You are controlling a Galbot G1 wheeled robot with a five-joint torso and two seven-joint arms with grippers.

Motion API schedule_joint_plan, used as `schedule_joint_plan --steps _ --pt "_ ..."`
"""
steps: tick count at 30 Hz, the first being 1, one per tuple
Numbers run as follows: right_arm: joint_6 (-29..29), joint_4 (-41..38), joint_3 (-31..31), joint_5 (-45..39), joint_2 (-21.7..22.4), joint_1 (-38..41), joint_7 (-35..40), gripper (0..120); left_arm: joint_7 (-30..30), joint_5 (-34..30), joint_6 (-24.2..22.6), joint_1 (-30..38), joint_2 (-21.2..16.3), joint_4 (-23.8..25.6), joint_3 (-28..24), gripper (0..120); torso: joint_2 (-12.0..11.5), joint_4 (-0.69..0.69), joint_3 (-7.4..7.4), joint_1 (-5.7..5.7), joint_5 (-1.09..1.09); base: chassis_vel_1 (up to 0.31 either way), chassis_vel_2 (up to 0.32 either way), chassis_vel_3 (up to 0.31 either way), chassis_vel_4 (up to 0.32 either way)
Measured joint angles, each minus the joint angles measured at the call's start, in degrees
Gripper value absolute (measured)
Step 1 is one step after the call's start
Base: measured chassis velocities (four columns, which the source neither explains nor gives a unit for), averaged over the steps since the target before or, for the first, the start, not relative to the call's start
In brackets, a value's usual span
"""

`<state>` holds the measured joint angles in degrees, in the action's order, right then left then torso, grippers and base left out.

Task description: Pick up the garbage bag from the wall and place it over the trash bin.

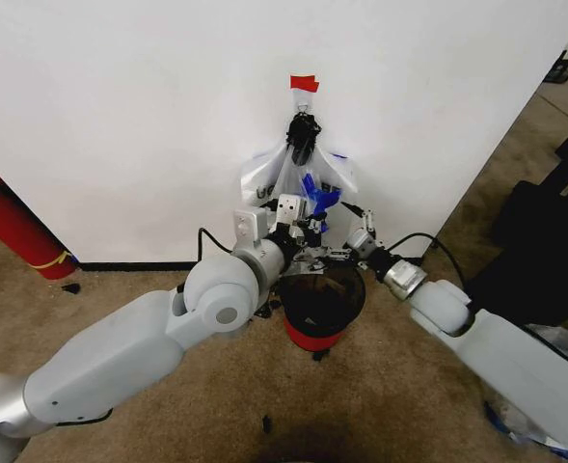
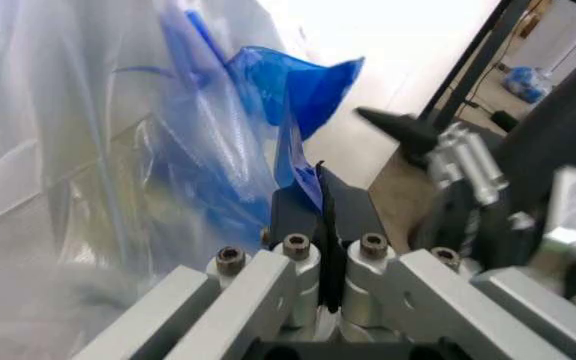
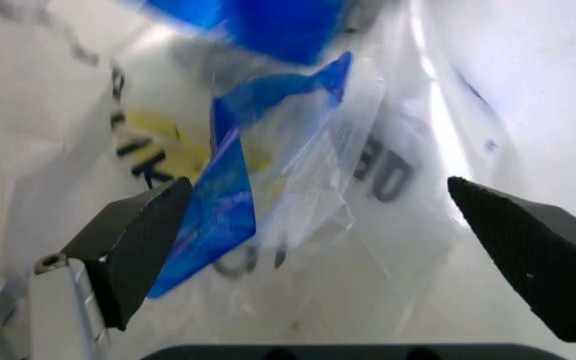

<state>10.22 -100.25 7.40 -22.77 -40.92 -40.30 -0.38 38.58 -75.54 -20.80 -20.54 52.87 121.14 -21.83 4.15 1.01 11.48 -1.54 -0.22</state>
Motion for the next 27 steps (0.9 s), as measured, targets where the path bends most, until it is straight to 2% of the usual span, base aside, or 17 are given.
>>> schedule_joint_plan --steps 2,7,19,22,24,27 --pt "-0.29 -0.93 -1.12 -3.57 1.16 -0.69 -0.86 97 -0.04 0.06 0.0 -0.48 -0.32 0.01 0.16 0 0.0 -0.02 0.0 0.0 0.0 0.0 0.0 0.0 0.0" --pt "-0.24 -0.5 -1.29 -4.45 2.13 -0.3 -2.45 98 -0.08 0.1 0.01 -0.77 -0.41 0.41 0.19 0 0.0 -0.02 0.0 0.0 0.0 0.0 0.0 0.0 0.0" --pt "0.07 3.05 6.44 -3.95 0.27 6.65 -4.55 97 0.05 0.05 0.0 -0.57 0.06 1.19 -0.19 0 0.0 -0.02 0.0 0.0 -0.01 0.0 0.0 0.0 0.0" --pt "0.05 4.95 9.05 -3.5 -1.05 8.84 -4.54 86 0.04 0.03 0.0 -0.71 -0.12 1.22 0.05 0 0.0 -0.03 0.0 0.0 0.0 0.0 0.0 0.0 0.0" --pt "0.04 5.4 9.8 -3.28 -1.44 9.53 -4.54 82 0.01 0.03 0.0 -0.81 -0.17 1.28 0.19 0 0.0 -0.02 0.0 0.0 -0.01 0.0 0.0 0.0 0.0" --pt "0.04 6.79 11.35 -1.59 -2.85 11.37 -4.8 69 -0.05 0.01 -0.01 -1.17 -0.23 1.32 0.46 0 0.0 -0.02 0.0 0.0 0.0 0.0 0.0 0.0 0.0"
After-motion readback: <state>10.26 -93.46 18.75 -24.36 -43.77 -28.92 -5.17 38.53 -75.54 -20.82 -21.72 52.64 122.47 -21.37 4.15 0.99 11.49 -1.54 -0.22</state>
